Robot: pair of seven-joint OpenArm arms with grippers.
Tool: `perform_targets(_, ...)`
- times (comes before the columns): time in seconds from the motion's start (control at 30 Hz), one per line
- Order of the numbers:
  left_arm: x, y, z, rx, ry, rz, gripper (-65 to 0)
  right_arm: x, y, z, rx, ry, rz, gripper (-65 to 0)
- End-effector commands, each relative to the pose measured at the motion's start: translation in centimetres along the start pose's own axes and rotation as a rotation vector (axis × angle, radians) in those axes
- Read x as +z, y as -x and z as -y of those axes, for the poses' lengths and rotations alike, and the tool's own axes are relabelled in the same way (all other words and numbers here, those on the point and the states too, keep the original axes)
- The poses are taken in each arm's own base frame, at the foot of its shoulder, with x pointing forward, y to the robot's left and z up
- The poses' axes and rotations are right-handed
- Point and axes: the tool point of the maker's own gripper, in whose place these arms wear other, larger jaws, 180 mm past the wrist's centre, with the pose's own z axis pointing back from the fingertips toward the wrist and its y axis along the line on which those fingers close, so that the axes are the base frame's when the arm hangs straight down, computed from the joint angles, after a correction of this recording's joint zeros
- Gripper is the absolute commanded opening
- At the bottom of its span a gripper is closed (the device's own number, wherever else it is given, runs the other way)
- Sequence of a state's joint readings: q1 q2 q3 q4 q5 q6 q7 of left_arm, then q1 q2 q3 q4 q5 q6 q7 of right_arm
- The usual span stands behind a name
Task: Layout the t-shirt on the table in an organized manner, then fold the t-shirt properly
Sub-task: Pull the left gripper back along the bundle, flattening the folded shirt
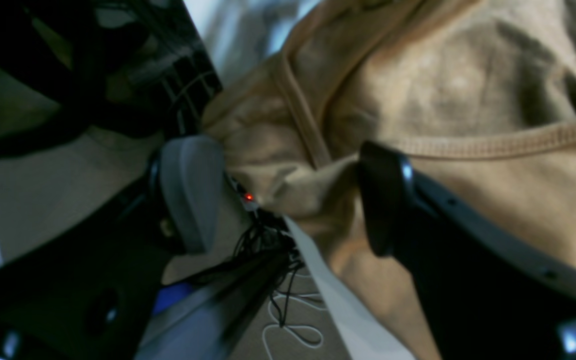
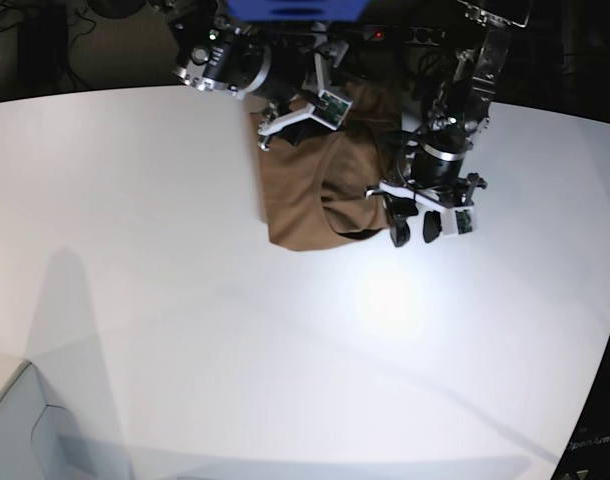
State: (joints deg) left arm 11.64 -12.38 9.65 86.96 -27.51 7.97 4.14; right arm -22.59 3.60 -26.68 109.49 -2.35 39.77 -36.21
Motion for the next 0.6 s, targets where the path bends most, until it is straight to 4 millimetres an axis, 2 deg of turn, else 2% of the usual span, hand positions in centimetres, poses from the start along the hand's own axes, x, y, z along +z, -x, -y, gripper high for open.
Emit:
perform_targets(0.0,0.1,-2.4,0.6,-0.002,0.019,0.075,-36.6,0.2,-1.3,-0.1,-0.001,-0.004,0.05,-21.7)
perform_targets(0.13,1.8,-4.5,2.1,0.01,0.062,0.13,-36.6,0.9,-0.7,1.8,-0.025,0.053,0.043,-21.7)
perform_targets(0.23,3.2,-6.2,3.2,0.054,0.093,0.171,-36.5,1.7,-1.0,3.1,-0.025,0.095,0.054,-21.7)
perform_targets(0.3,4.4,-7.6,2.7,0.095,0.085,0.207,-36.4,2.4,-1.0,4.2,-0.027,0.131,0.056,-21.7)
perform_targets(0.37,5.8,-8.5,2.4,0.135,0.081,0.228,-36.2,3.2,-0.2,6.0,-0.049,0.186,0.041,-21.7)
perform_targets(0.43,7.1,-8.3,2.5,0.166,0.083,0.22,-36.1,4.3,0.6,8.3,-0.068,0.255,0.03,-21.7)
perform_targets(0.57,8.7,-5.2,2.1,0.183,0.062,0.135,-35.6,6.3,2.0,11.4,-0.103,0.358,0.008,-21.7)
